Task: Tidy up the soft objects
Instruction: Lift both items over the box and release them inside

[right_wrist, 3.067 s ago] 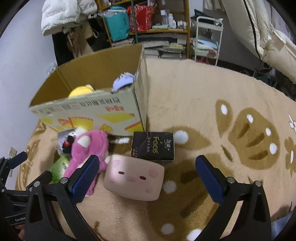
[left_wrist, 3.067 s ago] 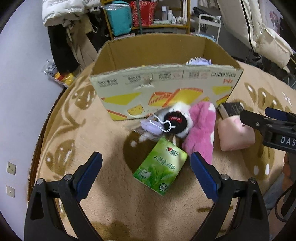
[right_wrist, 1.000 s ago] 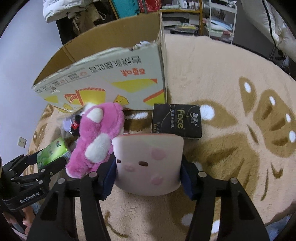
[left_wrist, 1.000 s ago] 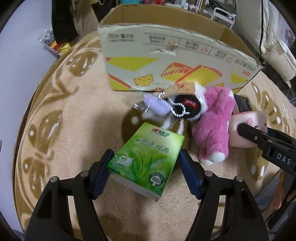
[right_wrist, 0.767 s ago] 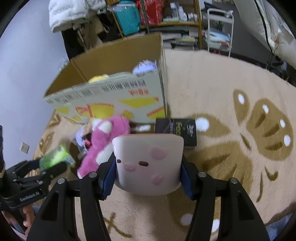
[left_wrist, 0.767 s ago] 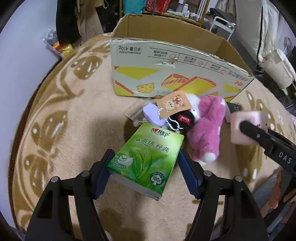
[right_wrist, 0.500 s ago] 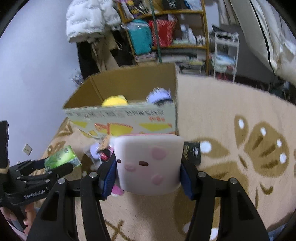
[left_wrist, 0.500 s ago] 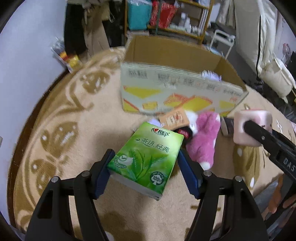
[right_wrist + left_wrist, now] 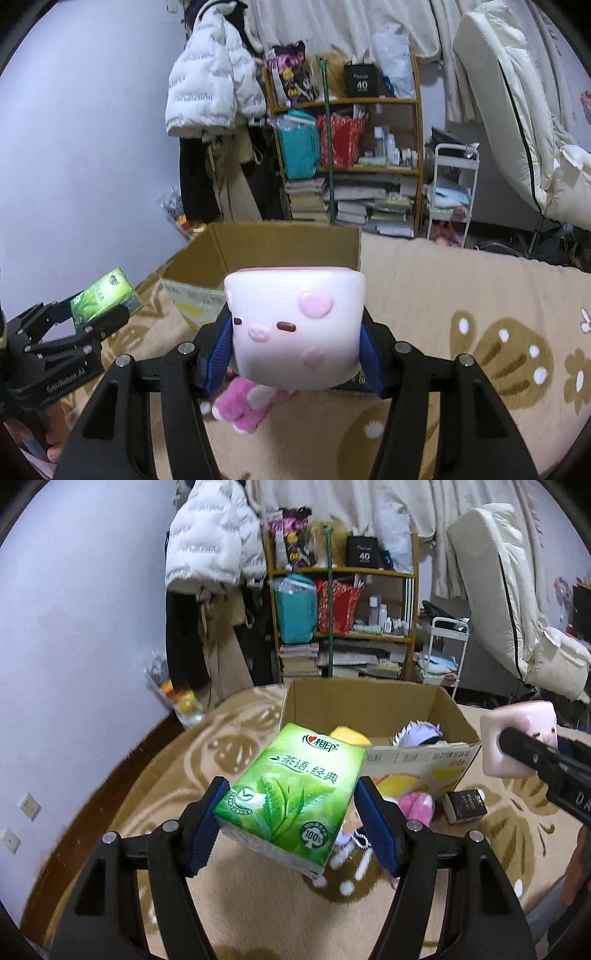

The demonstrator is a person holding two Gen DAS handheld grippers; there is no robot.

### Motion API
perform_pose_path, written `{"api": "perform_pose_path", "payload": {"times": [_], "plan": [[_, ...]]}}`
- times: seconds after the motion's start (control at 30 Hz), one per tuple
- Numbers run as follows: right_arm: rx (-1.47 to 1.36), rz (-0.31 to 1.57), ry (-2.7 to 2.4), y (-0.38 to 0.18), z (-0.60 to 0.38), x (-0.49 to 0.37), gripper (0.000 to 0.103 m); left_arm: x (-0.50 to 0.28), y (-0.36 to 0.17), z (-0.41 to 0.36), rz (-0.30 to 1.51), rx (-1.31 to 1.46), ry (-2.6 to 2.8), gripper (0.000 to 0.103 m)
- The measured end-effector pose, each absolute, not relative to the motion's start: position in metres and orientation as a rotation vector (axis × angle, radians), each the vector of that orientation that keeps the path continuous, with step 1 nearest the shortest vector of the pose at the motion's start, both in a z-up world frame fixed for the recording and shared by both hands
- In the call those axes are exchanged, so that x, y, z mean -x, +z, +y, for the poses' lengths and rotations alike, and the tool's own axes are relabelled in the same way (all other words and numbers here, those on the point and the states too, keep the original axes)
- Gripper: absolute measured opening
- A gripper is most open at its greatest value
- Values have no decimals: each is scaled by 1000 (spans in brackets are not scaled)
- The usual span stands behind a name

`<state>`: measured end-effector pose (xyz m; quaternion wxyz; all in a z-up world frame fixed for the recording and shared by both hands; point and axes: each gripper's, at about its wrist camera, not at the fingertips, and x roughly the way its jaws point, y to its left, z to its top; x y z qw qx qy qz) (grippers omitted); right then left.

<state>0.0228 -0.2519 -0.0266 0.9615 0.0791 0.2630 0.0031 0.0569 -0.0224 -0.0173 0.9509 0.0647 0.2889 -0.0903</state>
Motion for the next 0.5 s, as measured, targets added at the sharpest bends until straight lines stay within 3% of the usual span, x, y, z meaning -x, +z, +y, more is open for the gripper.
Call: {"api": "perform_pose_path", "payload": {"times": [0.5], "plan": [[-142,412,-6,-6,-262,-51,63,-80,20,-40,415,-150,-199,69]]}}
